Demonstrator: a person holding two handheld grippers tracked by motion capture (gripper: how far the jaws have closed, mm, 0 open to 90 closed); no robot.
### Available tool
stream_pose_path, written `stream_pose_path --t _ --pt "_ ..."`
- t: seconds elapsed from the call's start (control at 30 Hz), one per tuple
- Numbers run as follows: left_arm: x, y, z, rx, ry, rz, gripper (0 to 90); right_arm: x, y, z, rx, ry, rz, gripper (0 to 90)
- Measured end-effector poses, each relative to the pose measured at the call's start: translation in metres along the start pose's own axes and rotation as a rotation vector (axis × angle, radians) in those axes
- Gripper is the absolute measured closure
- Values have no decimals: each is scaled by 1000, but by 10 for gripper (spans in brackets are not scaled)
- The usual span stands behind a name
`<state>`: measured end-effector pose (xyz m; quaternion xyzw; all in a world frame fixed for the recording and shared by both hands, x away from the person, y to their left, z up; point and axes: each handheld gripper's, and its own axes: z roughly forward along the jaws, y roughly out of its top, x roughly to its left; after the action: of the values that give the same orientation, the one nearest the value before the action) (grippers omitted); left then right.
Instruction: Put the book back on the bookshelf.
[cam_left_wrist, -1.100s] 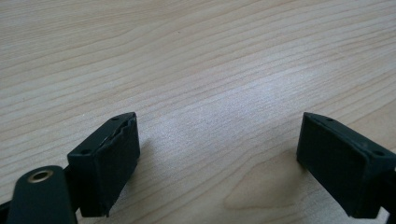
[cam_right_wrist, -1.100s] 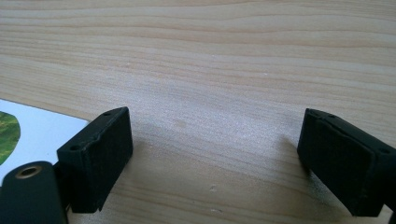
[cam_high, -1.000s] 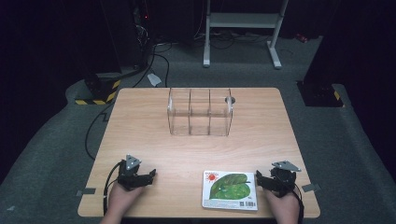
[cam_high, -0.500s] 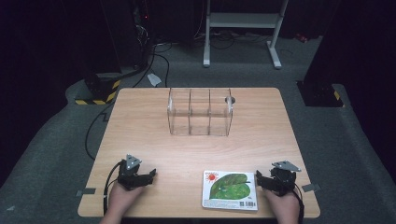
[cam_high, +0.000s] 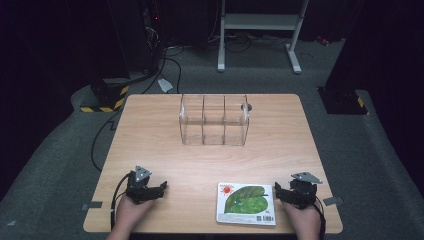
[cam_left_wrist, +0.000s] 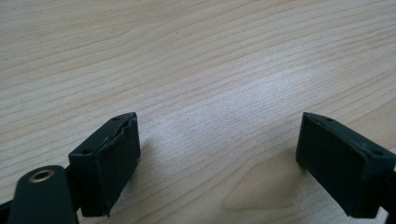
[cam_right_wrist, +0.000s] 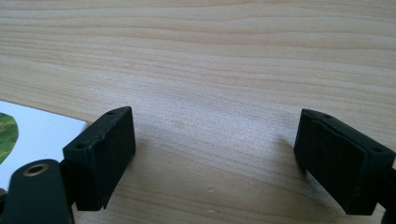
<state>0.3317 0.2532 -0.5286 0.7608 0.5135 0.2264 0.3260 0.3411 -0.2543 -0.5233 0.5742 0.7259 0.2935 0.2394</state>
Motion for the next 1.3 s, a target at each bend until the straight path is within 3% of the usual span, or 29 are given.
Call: stream_pose_path --t 0.23,0.47,0.73,0.77,0.87,0.97,1.07,1.1,1.13,1.17,1.3 --pt "-2 4 -3 15 8 13 145 -1 2 -6 -28 10 -8 128" --pt "-15 9 -11 -25 -23 24 147 5 6 -23 -76 10 -33 135" --pt "-46 16 -15 -52 -92 81 149 16 6 -40 -105 31 -54 138" --pt "-55 17 -15 -57 -113 97 150 18 4 -44 -103 36 -62 139" --pt "-64 18 -16 -63 -133 104 151 22 1 -48 -100 52 -66 143" --pt "-81 20 -14 -57 -193 116 151 25 -3 -53 -95 61 -62 153" --pt "-91 21 -13 -58 -218 118 152 29 -8 -58 -96 68 -64 167" --pt "-100 22 -11 -54 -252 115 152 30 -10 -59 -94 73 -65 172" --pt "-100 22 -11 -54 -252 115 156 30 -10 -59 -94 73 -65 172" --pt "-111 22 -10 -52 -290 111 157 34 -14 -62 -89 83 -65 179" --pt "-127 23 -7 -45 -314 137 159 42 -20 -67 -86 108 -70 215"
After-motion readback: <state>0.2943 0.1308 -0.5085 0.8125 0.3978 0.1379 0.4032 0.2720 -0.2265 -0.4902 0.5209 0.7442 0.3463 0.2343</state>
